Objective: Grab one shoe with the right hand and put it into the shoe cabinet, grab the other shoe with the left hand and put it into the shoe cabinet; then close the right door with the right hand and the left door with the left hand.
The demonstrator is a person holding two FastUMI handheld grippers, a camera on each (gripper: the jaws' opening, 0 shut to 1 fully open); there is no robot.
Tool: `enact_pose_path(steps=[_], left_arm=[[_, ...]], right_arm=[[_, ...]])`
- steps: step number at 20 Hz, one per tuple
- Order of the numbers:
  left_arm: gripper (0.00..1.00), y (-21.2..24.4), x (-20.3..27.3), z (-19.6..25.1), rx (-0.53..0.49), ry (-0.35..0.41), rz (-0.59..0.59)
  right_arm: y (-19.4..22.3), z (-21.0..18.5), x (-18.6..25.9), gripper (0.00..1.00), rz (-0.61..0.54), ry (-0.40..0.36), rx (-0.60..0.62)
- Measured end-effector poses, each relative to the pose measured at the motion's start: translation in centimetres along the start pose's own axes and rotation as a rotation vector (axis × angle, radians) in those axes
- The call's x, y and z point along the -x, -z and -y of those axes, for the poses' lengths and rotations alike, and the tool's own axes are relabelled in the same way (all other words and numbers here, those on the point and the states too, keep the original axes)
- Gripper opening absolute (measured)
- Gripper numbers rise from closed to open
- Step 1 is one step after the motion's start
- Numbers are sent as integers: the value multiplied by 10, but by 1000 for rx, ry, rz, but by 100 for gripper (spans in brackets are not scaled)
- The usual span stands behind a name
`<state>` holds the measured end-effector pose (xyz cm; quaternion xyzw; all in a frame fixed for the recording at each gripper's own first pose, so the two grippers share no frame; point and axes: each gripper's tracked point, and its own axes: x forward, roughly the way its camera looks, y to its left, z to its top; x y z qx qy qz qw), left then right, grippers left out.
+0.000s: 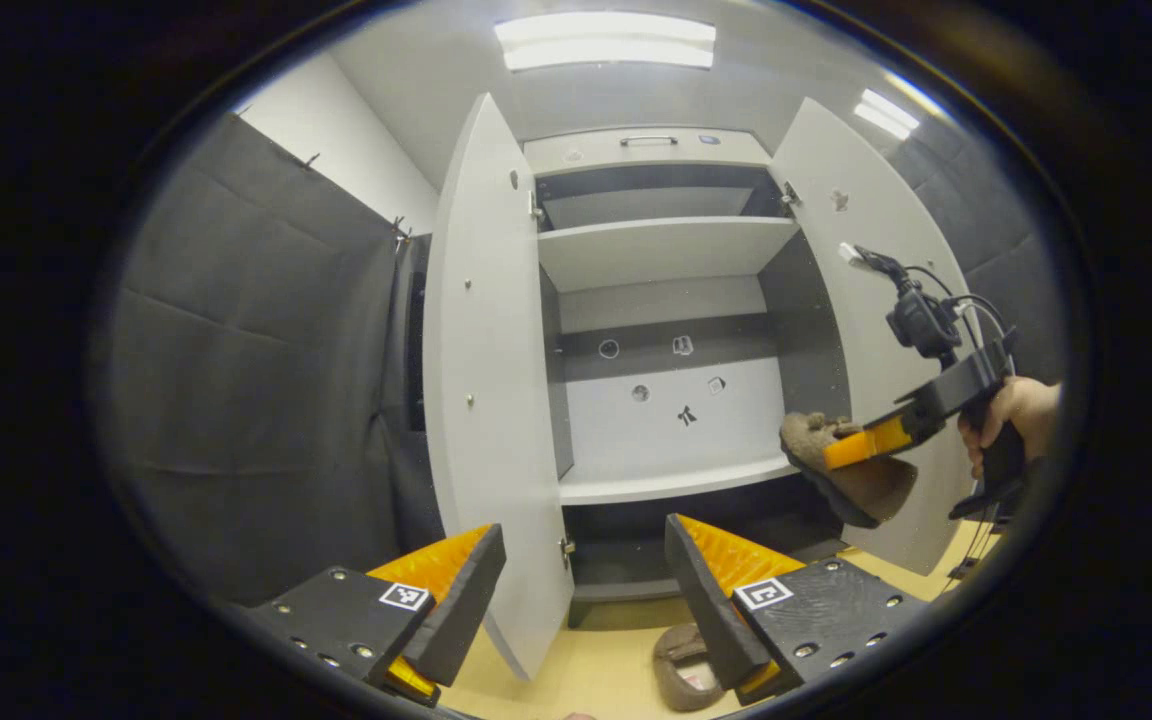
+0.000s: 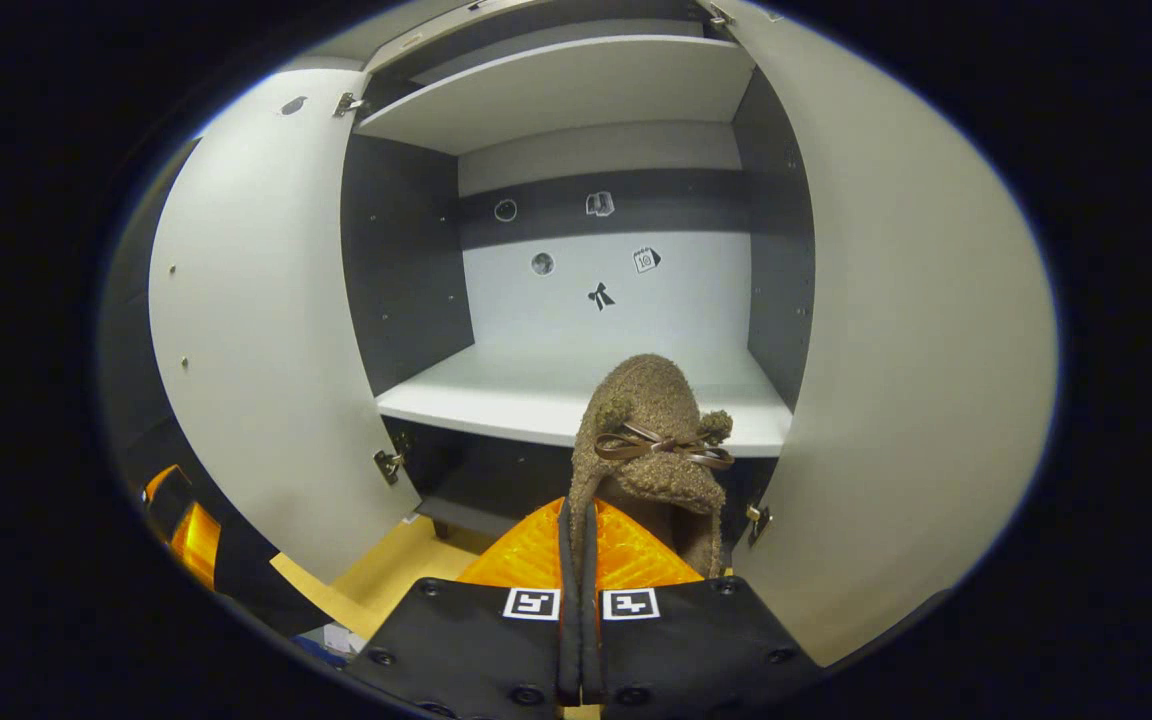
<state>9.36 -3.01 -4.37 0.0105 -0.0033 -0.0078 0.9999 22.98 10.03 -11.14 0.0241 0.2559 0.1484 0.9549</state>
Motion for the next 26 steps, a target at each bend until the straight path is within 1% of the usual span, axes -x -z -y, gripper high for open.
enact_pose_path(steps=[2, 4, 5, 6, 7, 8, 13, 14, 16, 21, 26], left_arm=[[99, 2, -4, 3, 3, 11, 0], [99, 4, -10, 6, 7, 23, 1], [99, 5, -13, 7, 8, 28, 0], [99, 7, -15, 9, 9, 32, -3], [99, 10, -16, 10, 12, 36, -6], [99, 13, -19, 11, 17, 41, -11], [99, 27, -32, 17, 33, 60, -41], [94, 29, -35, 18, 33, 64, -44], [94, 31, -42, 19, 31, 69, -48], [94, 42, -55, 23, 33, 83, -66], [94, 49, -64, 25, 26, 92, -80]], right_arm=[[-17, 3, -8, 0, 27, 7, -9], [-32, 9, -16, 5, 48, 17, -18], [-41, 11, -21, 1, 57, 21, -18], [-48, 14, -27, 5, 67, 27, -19], [-56, 17, -33, 5, 74, 32, -18], [-63, 20, -39, 0, 82, 37, -17], [-92, 37, -79, 1, 104, 75, 2], [-95, 39, -87, 1, 103, 82, 5], [-102, 45, -105, 1, 96, 96, 20], [-102, 56, -143, 1, 61, 127, 67], [-100, 57, -172, 2, 33, 124, 63]])
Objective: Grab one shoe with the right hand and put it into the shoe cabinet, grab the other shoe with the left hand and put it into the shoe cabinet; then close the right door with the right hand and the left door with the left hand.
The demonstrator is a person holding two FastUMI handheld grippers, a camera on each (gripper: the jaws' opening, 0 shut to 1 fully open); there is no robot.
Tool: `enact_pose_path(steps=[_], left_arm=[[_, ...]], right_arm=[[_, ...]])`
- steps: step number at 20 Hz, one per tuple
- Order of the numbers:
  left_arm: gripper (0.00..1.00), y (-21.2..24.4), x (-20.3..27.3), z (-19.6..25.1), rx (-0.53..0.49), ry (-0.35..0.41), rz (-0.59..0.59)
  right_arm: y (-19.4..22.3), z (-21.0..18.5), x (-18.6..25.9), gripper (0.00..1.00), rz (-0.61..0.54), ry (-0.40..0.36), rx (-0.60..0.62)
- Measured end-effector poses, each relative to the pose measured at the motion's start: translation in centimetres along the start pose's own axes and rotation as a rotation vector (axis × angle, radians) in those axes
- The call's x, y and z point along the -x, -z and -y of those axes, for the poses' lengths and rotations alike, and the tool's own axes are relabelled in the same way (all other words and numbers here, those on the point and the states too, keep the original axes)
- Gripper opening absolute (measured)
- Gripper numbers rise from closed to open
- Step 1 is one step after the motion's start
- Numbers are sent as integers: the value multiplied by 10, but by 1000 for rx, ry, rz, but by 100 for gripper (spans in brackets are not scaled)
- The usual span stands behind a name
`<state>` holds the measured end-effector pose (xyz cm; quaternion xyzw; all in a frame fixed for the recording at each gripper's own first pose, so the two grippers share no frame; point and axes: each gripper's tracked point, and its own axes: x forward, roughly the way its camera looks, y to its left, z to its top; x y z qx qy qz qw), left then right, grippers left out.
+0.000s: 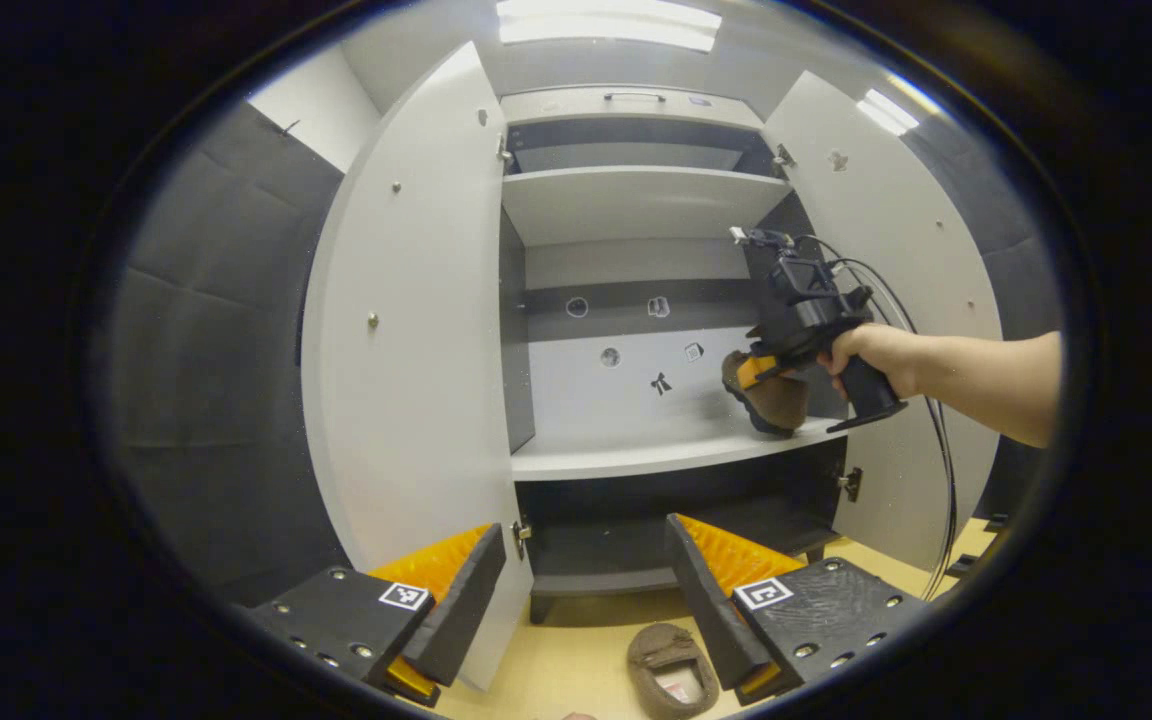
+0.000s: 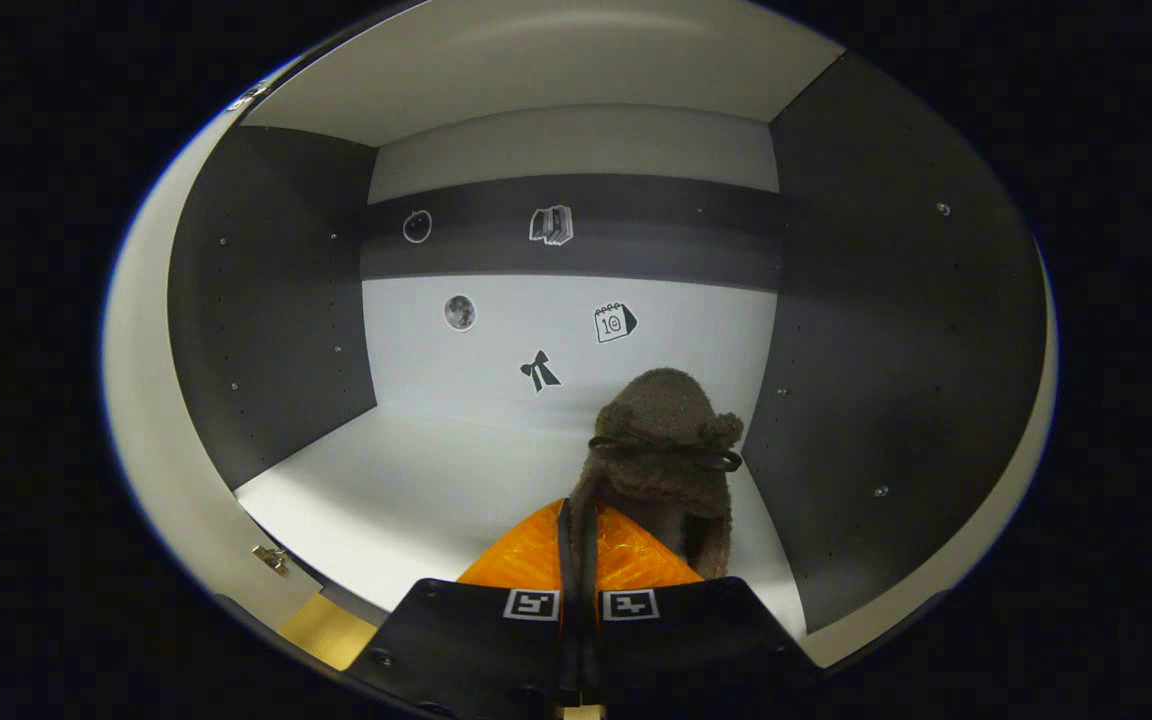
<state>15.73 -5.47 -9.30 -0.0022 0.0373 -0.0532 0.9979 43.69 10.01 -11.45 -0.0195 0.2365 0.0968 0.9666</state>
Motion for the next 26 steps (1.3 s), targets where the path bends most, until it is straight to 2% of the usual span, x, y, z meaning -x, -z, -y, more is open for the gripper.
enact_pose_path(steps=[4, 5, 7, 8, 10, 11, 12, 14, 15, 16, 19, 20, 23, 24, 26], left_arm=[[94, 4, -6, 1, -8, 4, -12], [94, 5, -6, 1, -12, 5, -13], [94, 7, -8, 2, -13, 9, -21], [94, 10, -9, 2, -12, 10, -28], [94, 13, -12, 1, -6, 9, -42], [99, 17, -14, 0, -1, 9, -47], [89, 20, -16, 0, 3, 10, -54], [89, 28, -21, 0, 14, 16, -76], [99, 32, -23, 1, 20, 22, -87], [89, 36, -24, 3, 25, 29, -96], [89, 49, -29, 10, 28, 61, -120], [99, 56, -30, 13, 26, 74, -134], [99, 85, -32, 22, 20, 107, -199], [94, 97, -32, 26, 20, 122, -230], [94, 123, -30, 31, 26, 142, -291]], right_arm=[[-1, -3, -7, 5, 12, -10, 13], [-6, -3, -7, 14, 26, -7, 18], [-7, -2, -6, 18, 39, 0, 23], [-10, 1, -1, 30, 55, 10, 31], [-20, 5, 13, 65, 116, 27, 41], [-27, 8, 23, 82, 158, 48, 42], [-29, 11, 29, 99, 198, 60, 44], [-33, 10, 51, 97, 261, 64, 50], [-34, 9, 63, 97, 289, 62, 52], [-34, 8, 75, 98, 317, 62, 58], [-35, 4, 110, 99, 398, 52, 88], [-31, 4, 122, 97, 410, 52, 96], [-18, -1, 147, 98, 408, 36, 95], [-12, -2, 153, 98, 406, 31, 95], [0, -3, 166, 98, 402, 25, 99]])
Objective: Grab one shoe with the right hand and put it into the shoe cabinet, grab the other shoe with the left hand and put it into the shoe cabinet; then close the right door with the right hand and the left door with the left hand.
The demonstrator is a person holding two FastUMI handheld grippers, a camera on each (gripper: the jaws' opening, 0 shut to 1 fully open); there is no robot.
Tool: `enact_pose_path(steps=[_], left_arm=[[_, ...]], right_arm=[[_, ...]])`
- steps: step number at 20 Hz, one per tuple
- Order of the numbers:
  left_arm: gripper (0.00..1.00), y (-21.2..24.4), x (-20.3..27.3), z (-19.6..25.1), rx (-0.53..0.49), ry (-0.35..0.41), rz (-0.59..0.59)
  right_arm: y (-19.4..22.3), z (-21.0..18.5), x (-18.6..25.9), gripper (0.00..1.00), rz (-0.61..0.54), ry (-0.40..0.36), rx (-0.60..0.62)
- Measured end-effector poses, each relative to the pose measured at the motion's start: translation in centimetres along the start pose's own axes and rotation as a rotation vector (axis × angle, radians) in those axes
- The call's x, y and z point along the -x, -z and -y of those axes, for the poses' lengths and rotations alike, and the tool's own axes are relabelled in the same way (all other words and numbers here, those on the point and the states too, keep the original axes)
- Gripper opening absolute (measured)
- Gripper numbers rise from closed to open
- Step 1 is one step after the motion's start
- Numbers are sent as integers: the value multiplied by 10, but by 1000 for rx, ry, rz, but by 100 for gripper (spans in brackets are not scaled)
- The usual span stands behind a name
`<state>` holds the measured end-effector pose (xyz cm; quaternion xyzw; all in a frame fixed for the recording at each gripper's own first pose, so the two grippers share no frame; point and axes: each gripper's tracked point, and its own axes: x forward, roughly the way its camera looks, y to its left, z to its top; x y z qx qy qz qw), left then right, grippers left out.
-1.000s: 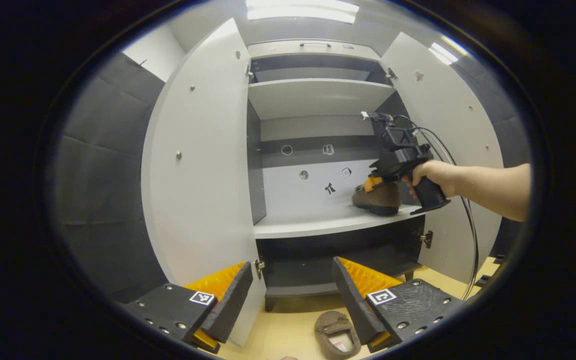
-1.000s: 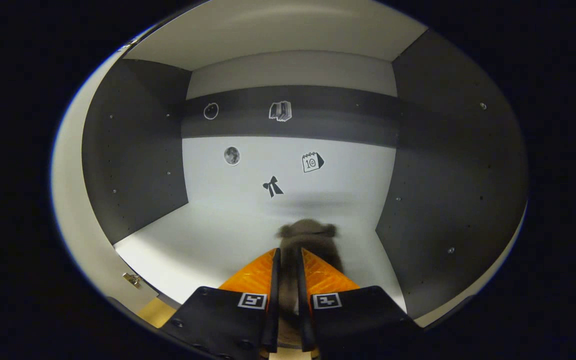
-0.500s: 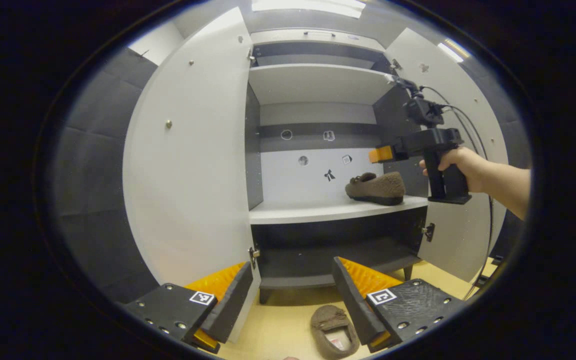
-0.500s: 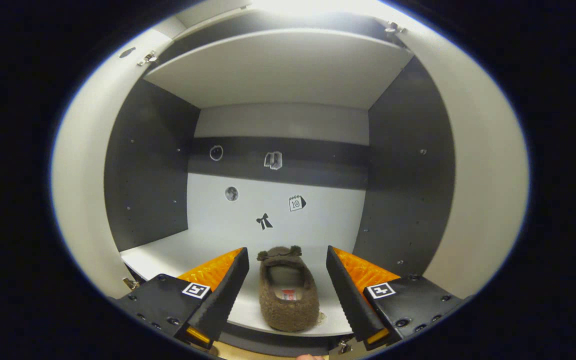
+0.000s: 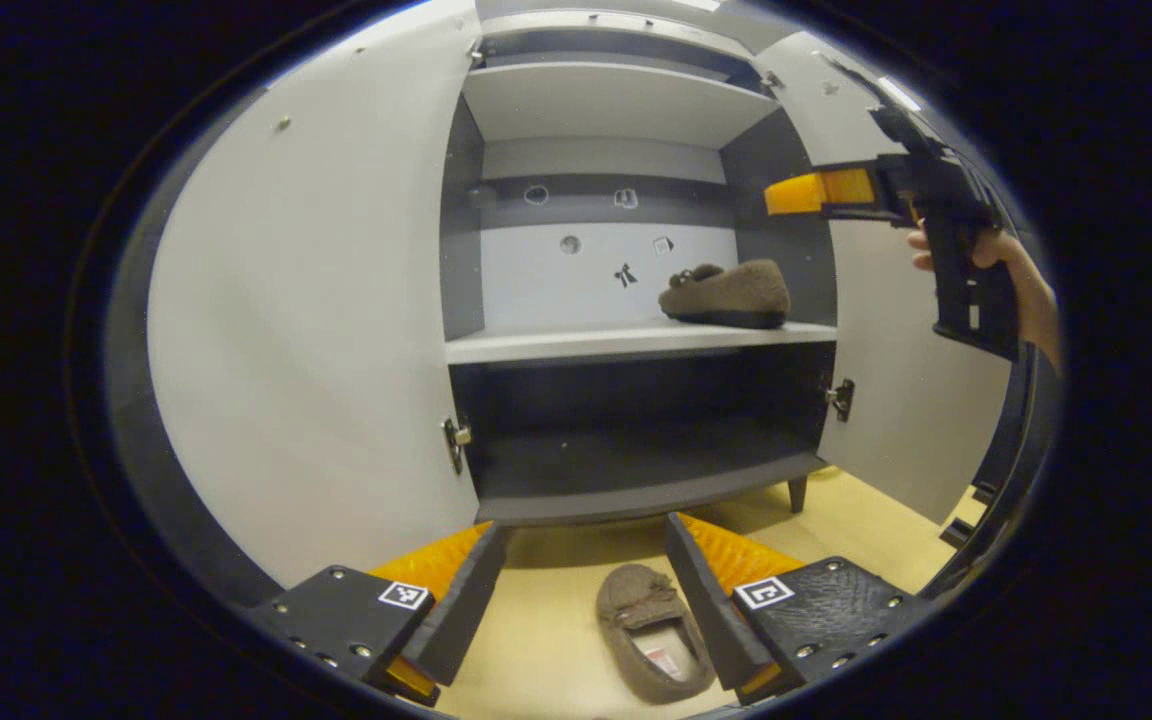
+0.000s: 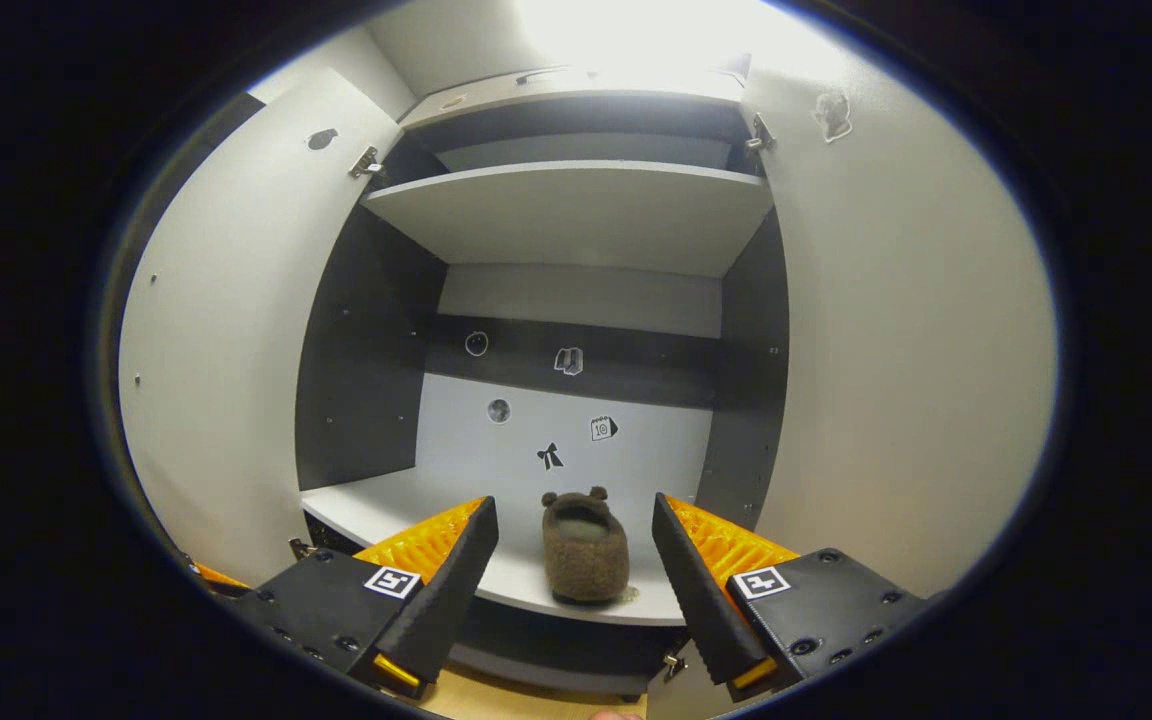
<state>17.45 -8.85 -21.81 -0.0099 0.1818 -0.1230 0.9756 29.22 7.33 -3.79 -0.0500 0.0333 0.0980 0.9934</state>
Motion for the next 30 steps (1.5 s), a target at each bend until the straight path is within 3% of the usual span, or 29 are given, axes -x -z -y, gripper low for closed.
enact_pose_path(steps=[4, 5, 6, 7, 9, 10, 12, 16, 17, 20, 22, 24, 25, 26, 27, 29, 30], left_arm=[[94, 56, -12, 6, 15, 30, -123], [99, 70, -15, 7, 15, 35, -160], [94, 85, -17, 8, 17, 41, -196], [99, 96, -18, 10, 24, 49, -230], [94, 112, -24, 12, 41, 60, -286], [99, 120, -26, 11, 52, 62, -313], [94, 132, -25, 9, 71, 62, -362], [99, 138, -28, 8, 85, 53, -422], [95, 140, -28, 8, 87, 50, -432], [94, 149, -28, 7, 101, 43, -475], [99, 156, -29, 12, 120, 55, -505], [66, 158, -32, 19, 142, 67, -512], [76, 159, -33, 22, 140, 69, -516], [59, 162, -34, 22, 128, 70, -521], [59, 166, -37, 29, 130, 107, -527], [36, 166, -31, 32, 126, 98, -563], [37, 167, -34, 32, 126, 91, -559]], right_arm=[[17, -3, 30, 98, -25, -8, 7], [21, -4, 34, 98, -34, -11, 9], [27, -4, 38, 98, -48, -15, 15], [31, -3, 42, 98, -60, -15, 21], [34, -2, 48, 98, -75, -13, 27], [36, -3, 51, 98, -79, -15, 25], [37, -5, 56, 98, -85, -20, 26], [41, -8, 64, 97, -108, -23, 37], [42, -8, 65, 98, -114, -23, 37], [45, -9, 72, 98, -132, -18, 31], [48, -10, 79, 97, -144, -17, 31], [51, -10, 84, 97, -157, -17, 37], [51, -11, 87, 97, -161, -17, 39], [52, -11, 90, 98, -164, -17, 39], [52, -10, 94, 98, -165, -15, 38], [52, -9, 103, 98, -165, -9, 35], [53, -8, 107, 98, -165, -7, 35]])
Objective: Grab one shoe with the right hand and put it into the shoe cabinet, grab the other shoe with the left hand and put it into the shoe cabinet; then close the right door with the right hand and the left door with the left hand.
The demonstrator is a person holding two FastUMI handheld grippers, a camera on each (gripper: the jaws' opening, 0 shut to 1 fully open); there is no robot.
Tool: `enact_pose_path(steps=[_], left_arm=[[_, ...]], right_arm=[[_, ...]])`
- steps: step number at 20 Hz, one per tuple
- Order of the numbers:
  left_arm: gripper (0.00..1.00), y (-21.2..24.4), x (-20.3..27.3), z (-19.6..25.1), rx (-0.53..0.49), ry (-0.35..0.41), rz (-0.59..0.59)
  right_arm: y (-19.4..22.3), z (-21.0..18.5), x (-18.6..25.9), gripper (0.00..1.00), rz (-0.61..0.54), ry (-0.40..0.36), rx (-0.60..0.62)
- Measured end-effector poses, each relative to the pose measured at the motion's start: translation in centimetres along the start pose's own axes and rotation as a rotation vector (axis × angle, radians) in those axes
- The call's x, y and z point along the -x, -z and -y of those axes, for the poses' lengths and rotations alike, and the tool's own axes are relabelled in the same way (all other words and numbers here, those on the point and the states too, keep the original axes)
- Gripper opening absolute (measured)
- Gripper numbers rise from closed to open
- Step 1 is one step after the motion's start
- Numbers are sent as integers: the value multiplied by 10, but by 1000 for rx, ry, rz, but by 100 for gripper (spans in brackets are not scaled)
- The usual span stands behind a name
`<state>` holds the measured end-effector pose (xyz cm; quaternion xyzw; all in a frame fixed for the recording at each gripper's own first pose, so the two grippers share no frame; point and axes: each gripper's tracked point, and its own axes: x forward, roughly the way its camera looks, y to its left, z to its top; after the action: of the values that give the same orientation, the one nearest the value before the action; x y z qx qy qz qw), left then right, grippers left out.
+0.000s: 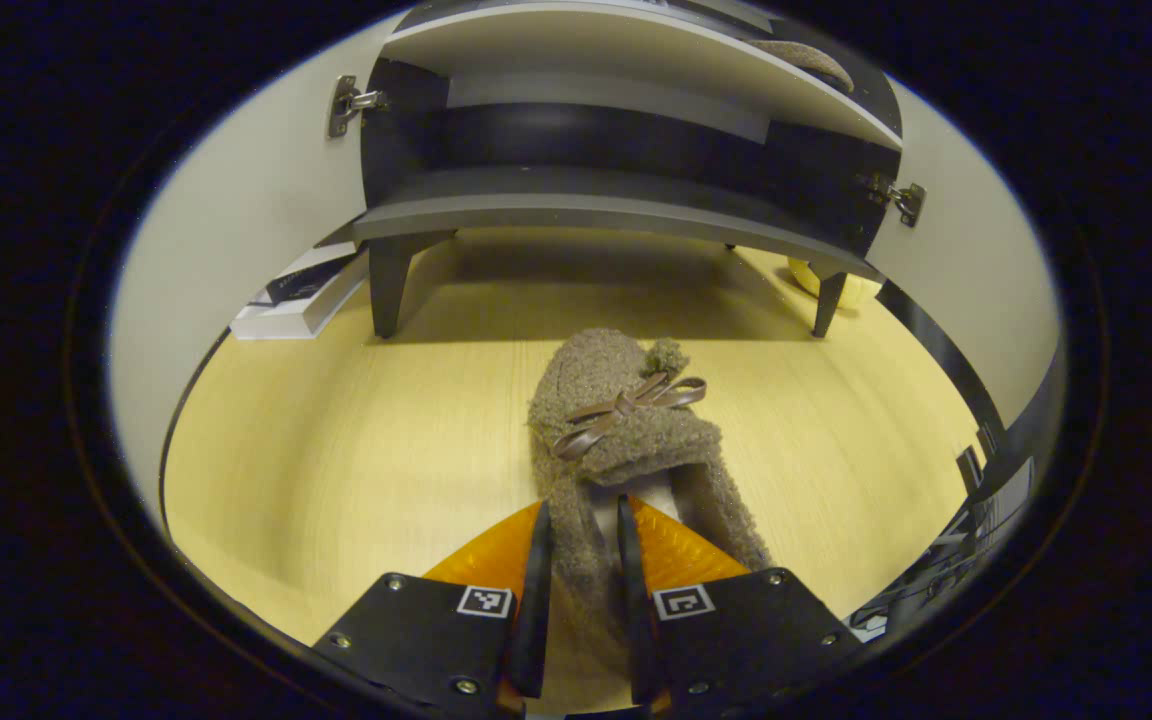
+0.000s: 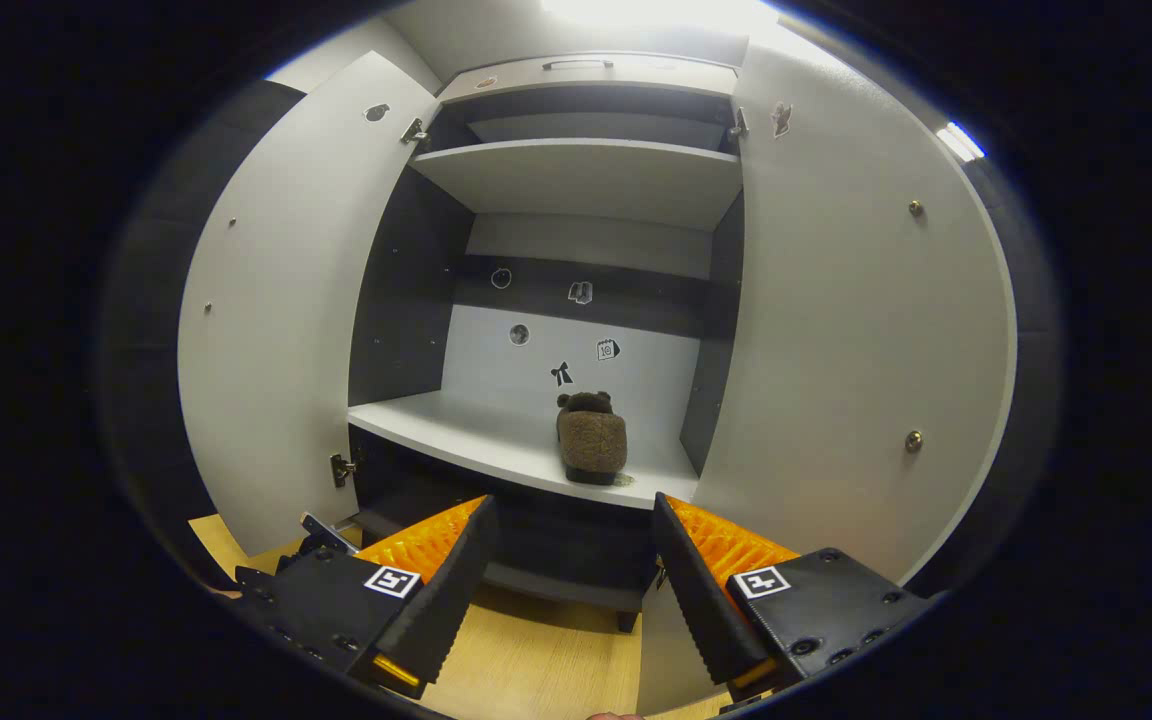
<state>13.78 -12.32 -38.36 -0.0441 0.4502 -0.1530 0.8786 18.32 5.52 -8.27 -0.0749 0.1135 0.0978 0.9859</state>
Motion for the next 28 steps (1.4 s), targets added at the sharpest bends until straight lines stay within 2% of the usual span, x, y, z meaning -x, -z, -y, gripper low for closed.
enact_pose_path(steps=[1, 2, 3, 4, 5, 6, 7, 8, 11, 12, 13, 14, 16, 17, 18, 25, 26, 28], left_arm=[[36, -2, -1, -4, 12, -17, 2], [18, -2, 1, -3, 36, -26, 6], [18, -3, -1, -12, 49, -71, 22], [3, -10, -2, -9, 64, -68, 34], [3, -14, -1, -8, 79, -65, 45], [8, -15, 2, -10, 86, -63, 51], [2, -18, 3, -9, 84, -62, 53], [7, -20, 5, -9, 80, -55, 56], [2, -32, 15, -1, 74, -43, 77], [7, -37, 22, 3, 75, -40, 91], [7, -45, 29, 6, 79, -36, 110], [2, -53, 36, 10, 82, -30, 131], [2, -73, 49, 14, 81, -27, 176], [7, -84, 56, 17, 79, -27, 202], [2, -94, 64, 20, 78, -27, 227], [2, -162, 112, 41, 90, 0, 372], [5, -170, 119, 41, 88, 6, 393], [2, -190, 129, 44, 85, 14, 424]], right_arm=[[1, 1, 3, 98, -3, 3, -1], [3, 1, 6, 98, -6, 3, -4], [4, 1, 9, 98, -9, 0, -8], [4, 2, 11, 98, -10, -1, -11], [4, 3, 13, 98, -9, -3, -11], [4, 3, 15, 98, -7, -4, -10], [3, 3, 17, 98, -6, -9, -7], [2, 3, 19, 98, -2, -13, -6], [0, 1, 25, 98, 6, -27, -1], [1, 1, 27, 98, 6, -32, 1], [0, 0, 30, 98, 9, -38, 1], [0, -1, 32, 98, 12, -45, -1], [-2, -3, 38, 98, 22, -55, -3], [-2, -3, 41, 98, 26, -59, -2], [-2, -4, 44, 98, 29, -61, 0], [-4, 2, 61, 97, 45, -62, -16], [-4, 4, 63, 98, 46, -58, -19], [-4, 8, 68, 98, 51, -53, -24]])
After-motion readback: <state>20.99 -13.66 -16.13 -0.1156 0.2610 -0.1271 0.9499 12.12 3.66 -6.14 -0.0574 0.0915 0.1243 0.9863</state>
